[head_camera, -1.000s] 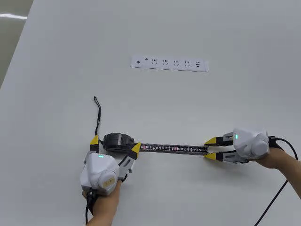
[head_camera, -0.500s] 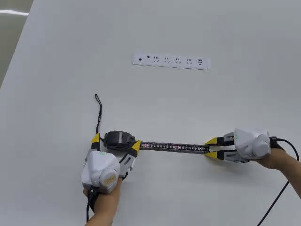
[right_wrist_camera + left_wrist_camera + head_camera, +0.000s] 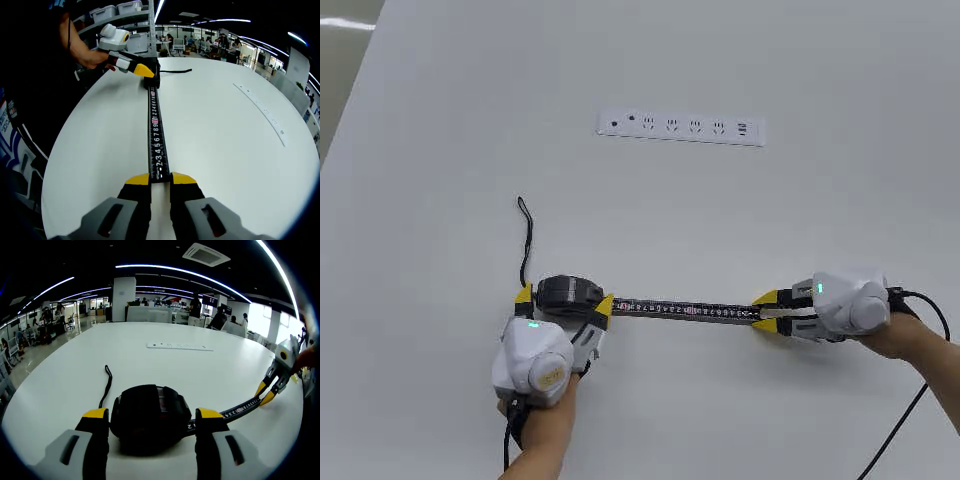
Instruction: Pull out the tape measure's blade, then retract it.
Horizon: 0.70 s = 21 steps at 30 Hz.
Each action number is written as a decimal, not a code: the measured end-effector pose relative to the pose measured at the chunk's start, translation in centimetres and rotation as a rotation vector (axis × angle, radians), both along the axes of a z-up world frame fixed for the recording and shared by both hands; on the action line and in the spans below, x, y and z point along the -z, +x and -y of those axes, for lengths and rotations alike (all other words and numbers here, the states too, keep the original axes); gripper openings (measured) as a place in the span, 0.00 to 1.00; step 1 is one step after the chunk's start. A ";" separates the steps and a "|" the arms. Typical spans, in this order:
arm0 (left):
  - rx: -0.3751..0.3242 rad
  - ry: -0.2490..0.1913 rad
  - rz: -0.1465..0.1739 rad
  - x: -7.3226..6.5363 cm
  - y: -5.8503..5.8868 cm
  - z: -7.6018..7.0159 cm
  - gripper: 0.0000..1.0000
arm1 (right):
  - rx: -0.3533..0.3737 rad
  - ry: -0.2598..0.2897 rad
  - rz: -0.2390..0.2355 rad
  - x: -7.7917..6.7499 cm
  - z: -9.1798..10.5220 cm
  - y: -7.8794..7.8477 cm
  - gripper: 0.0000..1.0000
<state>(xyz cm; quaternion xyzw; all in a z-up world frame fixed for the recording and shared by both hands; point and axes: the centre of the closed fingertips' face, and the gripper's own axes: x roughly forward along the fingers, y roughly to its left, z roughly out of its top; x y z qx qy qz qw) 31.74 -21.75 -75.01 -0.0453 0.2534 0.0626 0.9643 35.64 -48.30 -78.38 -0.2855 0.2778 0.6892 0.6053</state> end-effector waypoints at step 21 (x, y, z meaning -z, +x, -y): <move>-0.090 -0.027 -0.005 0.5 0.2 -0.5 0.66 | -0.003 -0.006 0.013 0.1 0.0 -0.2 0.11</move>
